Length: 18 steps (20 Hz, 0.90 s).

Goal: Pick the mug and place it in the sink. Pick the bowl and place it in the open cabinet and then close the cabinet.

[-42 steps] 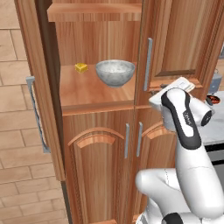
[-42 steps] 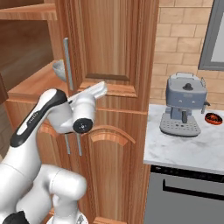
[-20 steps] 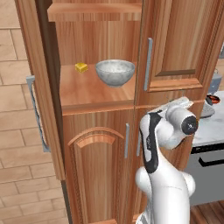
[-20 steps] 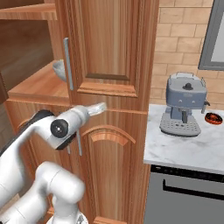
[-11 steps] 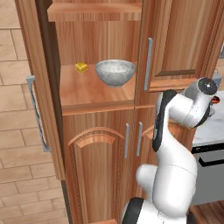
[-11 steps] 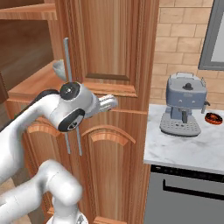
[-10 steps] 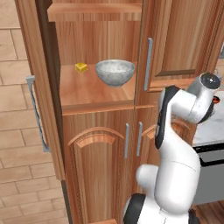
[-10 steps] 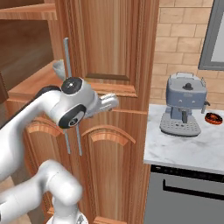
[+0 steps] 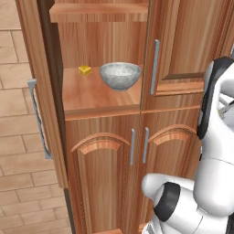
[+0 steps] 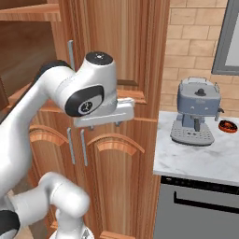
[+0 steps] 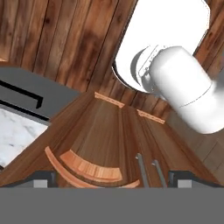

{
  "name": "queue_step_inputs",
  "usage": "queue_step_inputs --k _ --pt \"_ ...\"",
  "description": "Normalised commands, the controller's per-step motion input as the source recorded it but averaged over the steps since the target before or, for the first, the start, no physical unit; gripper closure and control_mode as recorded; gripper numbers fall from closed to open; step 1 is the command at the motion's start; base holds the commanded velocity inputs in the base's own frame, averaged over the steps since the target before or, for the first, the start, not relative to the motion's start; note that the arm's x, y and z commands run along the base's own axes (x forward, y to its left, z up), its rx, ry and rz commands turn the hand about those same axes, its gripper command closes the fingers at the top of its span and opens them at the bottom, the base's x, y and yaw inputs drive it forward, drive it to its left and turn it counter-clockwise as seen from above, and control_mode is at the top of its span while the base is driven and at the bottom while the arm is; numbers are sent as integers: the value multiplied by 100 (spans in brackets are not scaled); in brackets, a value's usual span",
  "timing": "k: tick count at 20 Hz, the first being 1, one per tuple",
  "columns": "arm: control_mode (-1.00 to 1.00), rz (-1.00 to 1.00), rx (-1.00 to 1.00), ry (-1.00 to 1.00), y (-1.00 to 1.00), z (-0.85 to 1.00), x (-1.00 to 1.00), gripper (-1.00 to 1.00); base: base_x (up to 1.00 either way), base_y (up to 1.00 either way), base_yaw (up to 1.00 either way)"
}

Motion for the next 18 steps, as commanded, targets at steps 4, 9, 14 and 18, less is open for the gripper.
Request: queue_step_inputs --k 4,9,14,18 --pt "-100 0 11 0 -2 56 -100 -100 0 0 0" --pt "-100 2 -3 -23 14 -5 -100 -100 0 0 0" --pt "-100 17 -16 -32 -64 -100 39 -100 0 0 0" --pt "-100 31 -9 -35 -100 -92 52 -100 0 0 0"
